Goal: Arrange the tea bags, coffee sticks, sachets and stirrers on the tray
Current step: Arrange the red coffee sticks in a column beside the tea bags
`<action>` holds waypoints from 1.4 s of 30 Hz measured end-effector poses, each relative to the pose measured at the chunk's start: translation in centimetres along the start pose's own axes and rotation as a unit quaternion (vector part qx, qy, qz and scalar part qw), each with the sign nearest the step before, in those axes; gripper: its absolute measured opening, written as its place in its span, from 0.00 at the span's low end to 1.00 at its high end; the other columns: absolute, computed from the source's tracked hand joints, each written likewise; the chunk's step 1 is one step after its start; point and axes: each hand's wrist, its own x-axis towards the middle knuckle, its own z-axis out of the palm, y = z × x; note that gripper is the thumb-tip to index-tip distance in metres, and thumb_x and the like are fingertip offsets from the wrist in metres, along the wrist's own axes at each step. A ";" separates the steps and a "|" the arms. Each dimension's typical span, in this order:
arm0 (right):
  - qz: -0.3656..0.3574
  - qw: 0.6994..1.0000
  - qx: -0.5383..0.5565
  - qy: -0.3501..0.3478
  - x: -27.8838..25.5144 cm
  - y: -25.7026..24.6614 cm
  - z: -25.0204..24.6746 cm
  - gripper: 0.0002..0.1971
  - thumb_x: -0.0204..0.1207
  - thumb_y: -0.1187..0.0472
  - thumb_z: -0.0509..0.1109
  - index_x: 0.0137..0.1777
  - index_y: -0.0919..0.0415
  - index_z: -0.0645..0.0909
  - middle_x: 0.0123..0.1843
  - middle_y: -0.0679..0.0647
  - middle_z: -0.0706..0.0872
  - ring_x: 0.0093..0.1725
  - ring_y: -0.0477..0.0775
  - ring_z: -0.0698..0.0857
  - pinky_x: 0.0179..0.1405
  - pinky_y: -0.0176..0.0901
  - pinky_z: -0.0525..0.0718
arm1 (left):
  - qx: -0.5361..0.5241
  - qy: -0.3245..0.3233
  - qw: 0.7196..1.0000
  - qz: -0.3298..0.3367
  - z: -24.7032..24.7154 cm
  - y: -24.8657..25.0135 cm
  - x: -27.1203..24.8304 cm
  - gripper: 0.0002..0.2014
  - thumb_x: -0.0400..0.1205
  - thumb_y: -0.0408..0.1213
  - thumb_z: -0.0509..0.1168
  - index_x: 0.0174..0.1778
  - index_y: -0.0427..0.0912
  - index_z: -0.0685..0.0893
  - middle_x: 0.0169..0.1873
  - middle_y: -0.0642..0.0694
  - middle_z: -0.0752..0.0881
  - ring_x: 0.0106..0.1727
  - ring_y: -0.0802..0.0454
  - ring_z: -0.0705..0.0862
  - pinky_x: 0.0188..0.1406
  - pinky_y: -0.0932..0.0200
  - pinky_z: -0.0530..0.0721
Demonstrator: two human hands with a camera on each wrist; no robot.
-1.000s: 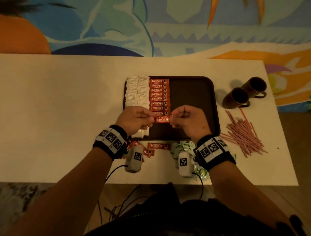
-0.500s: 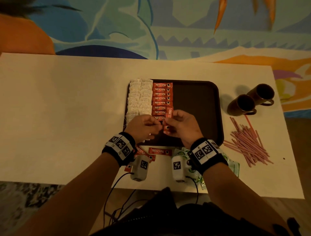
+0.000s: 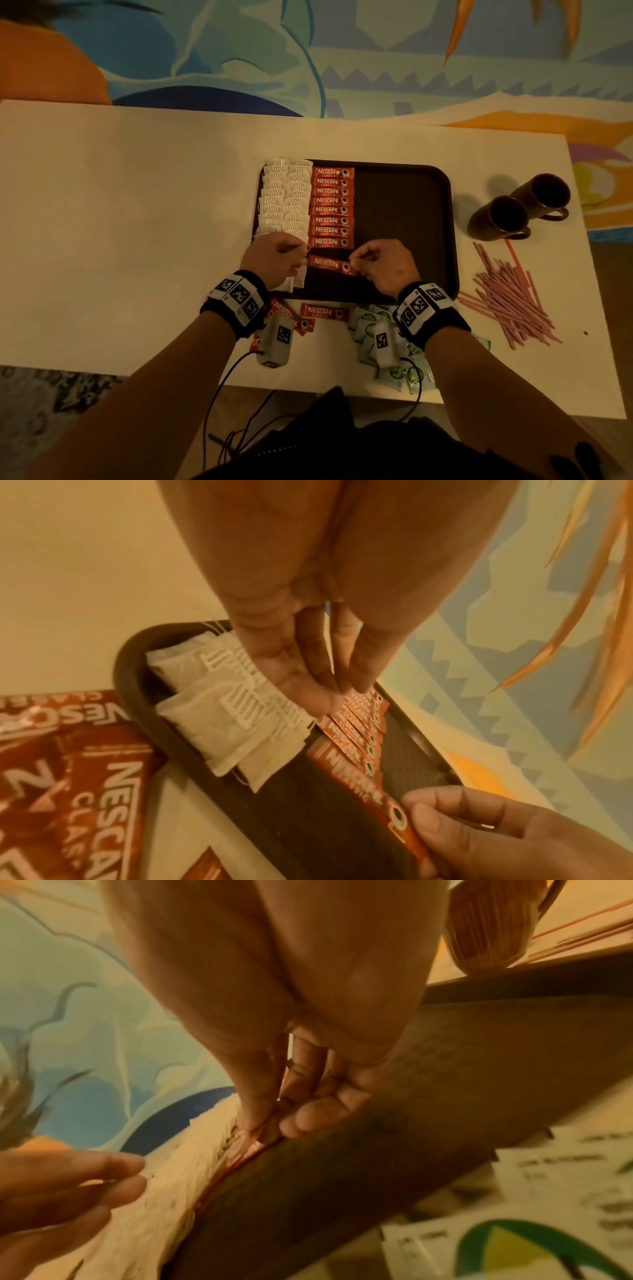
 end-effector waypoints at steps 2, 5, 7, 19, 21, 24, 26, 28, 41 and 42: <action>0.009 1.000 -0.016 -0.008 0.3 0.4 0.3 0.04 0.79 0.61 0.79 0.44 0.51 0.89 0.42 0.48 0.92 0.43 0.47 0.90 0.44 0.40 0.88 | 0.002 0.008 1.000 -0.019 -0.1 -0.5 0.1 0.03 0.82 0.38 0.73 0.44 0.45 0.92 0.40 0.48 0.94 0.44 0.47 0.93 0.52 0.46 0.93; -0.011 0.998 -0.064 0.013 0.8 0.3 0.7 0.05 0.81 0.60 0.77 0.45 0.50 0.88 0.45 0.46 0.90 0.45 0.43 0.88 0.42 0.34 0.83 | 0.029 0.017 0.999 -0.009 -0.2 -0.4 -0.2 0.04 0.82 0.40 0.72 0.43 0.48 0.91 0.38 0.50 0.93 0.43 0.49 0.93 0.48 0.52 0.93; -0.014 0.995 -0.102 0.017 1.3 0.4 0.9 0.02 0.81 0.58 0.76 0.50 0.49 0.88 0.53 0.48 0.89 0.53 0.48 0.88 0.52 0.42 0.87 | 0.032 0.027 0.999 -0.006 -0.3 -0.2 -0.4 0.04 0.83 0.40 0.71 0.44 0.48 0.91 0.39 0.52 0.93 0.42 0.50 0.93 0.42 0.58 0.92; -0.197 0.918 -0.338 -0.071 -0.5 0.3 3.1 0.19 0.87 0.60 0.64 0.75 0.52 0.82 0.74 0.48 0.77 0.77 0.52 0.71 0.73 0.46 0.75 | 0.029 0.088 0.995 -0.028 -3.1 -2.4 -1.0 0.04 0.81 0.41 0.71 0.42 0.49 0.91 0.38 0.55 0.93 0.40 0.52 0.92 0.50 0.48 0.92; -0.198 0.917 -0.340 -0.065 -0.5 0.2 3.3 0.19 0.87 0.60 0.64 0.77 0.53 0.81 0.74 0.47 0.77 0.76 0.51 0.70 0.73 0.45 0.75 | 0.062 0.084 0.994 -0.033 -3.7 -3.3 -1.2 0.03 0.80 0.41 0.72 0.42 0.51 0.90 0.40 0.55 0.92 0.43 0.52 0.91 0.49 0.51 0.90; -0.201 0.917 -0.339 -0.058 -0.3 -0.1 3.4 0.20 0.87 0.61 0.64 0.77 0.53 0.81 0.75 0.47 0.76 0.76 0.51 0.70 0.73 0.45 0.75 | 0.112 0.074 0.990 -0.045 -4.5 -5.1 -1.5 0.01 0.80 0.43 0.73 0.45 0.53 0.88 0.43 0.54 0.89 0.47 0.50 0.88 0.48 0.53 0.86; -0.199 0.918 -0.339 -0.052 -0.1 -0.2 3.5 0.20 0.87 0.61 0.64 0.77 0.52 0.80 0.76 0.48 0.75 0.76 0.51 0.70 0.73 0.46 0.74 | 0.130 0.067 0.988 -0.050 -4.8 -6.0 -1.9 0.01 0.81 0.42 0.72 0.45 0.54 0.87 0.43 0.53 0.89 0.46 0.50 0.88 0.49 0.52 0.88; -0.197 0.920 -0.336 -0.046 0.1 -0.2 3.7 0.20 0.87 0.60 0.65 0.77 0.52 0.80 0.76 0.48 0.75 0.76 0.52 0.70 0.74 0.47 0.75 | 0.157 0.062 0.984 -0.049 -4.9 -6.5 -2.4 0.01 0.82 0.42 0.72 0.46 0.54 0.86 0.43 0.53 0.89 0.46 0.52 0.88 0.47 0.56 0.84; -0.191 0.921 -0.339 -0.031 -0.1 -0.3 4.2 0.20 0.86 0.59 0.67 0.78 0.52 0.80 0.77 0.48 0.75 0.76 0.51 0.70 0.72 0.44 0.73 | 0.224 0.030 0.972 -0.064 -4.3 -7.4 -3.9 0.03 0.82 0.42 0.73 0.49 0.51 0.86 0.50 0.52 0.86 0.48 0.56 0.82 0.37 0.67 0.73; -0.189 0.921 -0.339 -0.034 -0.2 -0.3 4.3 0.21 0.86 0.59 0.67 0.78 0.52 0.80 0.77 0.48 0.75 0.76 0.51 0.70 0.73 0.44 0.73 | 0.228 0.029 0.971 -0.063 -4.4 -7.4 -3.9 0.03 0.82 0.42 0.73 0.49 0.51 0.86 0.49 0.53 0.85 0.48 0.56 0.82 0.37 0.67 0.72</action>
